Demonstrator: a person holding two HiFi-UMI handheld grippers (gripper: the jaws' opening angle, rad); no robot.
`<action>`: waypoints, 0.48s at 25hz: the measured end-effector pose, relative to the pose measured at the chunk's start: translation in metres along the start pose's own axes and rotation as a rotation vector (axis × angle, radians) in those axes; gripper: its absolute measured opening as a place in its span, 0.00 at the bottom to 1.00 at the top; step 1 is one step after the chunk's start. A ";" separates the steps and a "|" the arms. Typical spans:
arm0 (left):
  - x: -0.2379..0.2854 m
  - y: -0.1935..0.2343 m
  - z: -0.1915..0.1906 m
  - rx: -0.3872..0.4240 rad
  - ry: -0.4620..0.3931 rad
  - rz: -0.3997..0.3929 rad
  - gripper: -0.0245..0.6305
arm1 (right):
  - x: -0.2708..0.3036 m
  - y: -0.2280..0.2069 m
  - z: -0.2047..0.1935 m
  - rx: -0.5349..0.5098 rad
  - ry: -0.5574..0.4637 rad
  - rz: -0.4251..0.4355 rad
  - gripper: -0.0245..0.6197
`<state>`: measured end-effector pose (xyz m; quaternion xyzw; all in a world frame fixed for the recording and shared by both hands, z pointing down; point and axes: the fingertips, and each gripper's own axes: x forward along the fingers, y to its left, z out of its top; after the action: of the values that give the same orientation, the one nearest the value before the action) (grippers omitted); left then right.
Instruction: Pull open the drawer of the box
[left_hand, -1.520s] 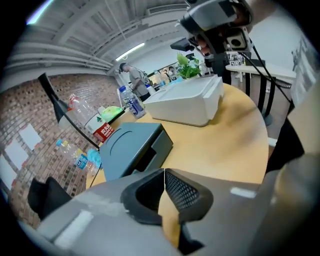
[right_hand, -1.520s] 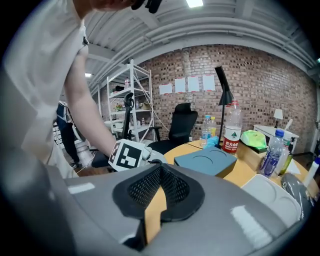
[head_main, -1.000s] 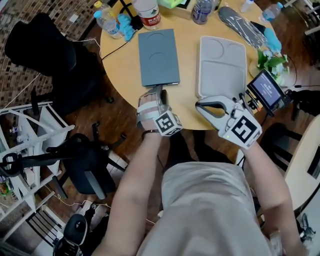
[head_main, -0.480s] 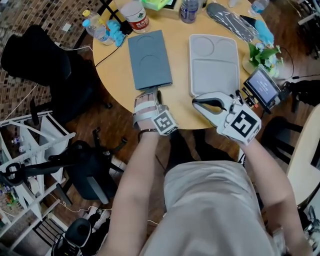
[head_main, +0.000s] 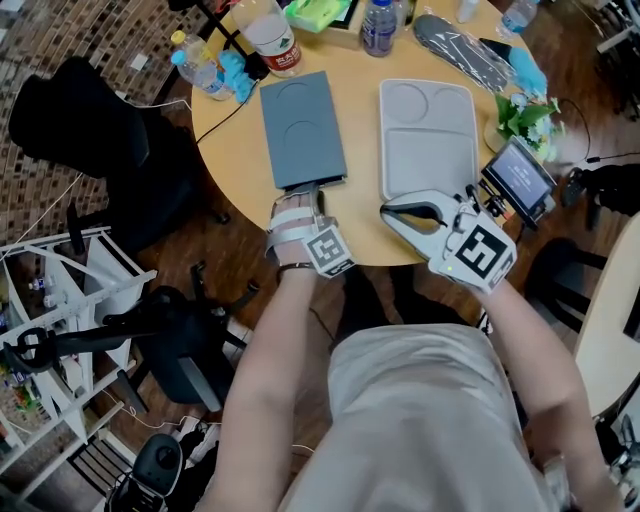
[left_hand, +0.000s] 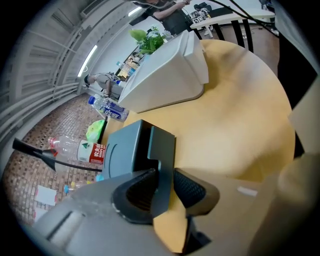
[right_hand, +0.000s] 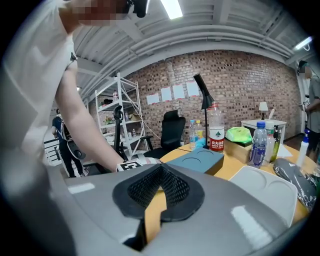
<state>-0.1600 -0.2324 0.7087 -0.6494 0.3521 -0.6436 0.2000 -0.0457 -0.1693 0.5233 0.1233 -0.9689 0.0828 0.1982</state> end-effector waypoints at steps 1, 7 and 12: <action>0.002 -0.001 0.000 0.008 0.000 -0.008 0.22 | 0.000 -0.001 0.000 0.000 0.000 -0.002 0.04; -0.005 -0.004 0.000 0.043 -0.006 -0.047 0.14 | -0.003 -0.006 0.001 -0.001 0.000 0.000 0.04; -0.021 -0.020 0.000 0.038 -0.010 -0.090 0.13 | -0.001 -0.003 0.001 0.007 -0.002 0.034 0.04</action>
<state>-0.1544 -0.2040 0.7085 -0.6640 0.3094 -0.6552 0.1849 -0.0443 -0.1717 0.5227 0.1077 -0.9707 0.0894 0.1954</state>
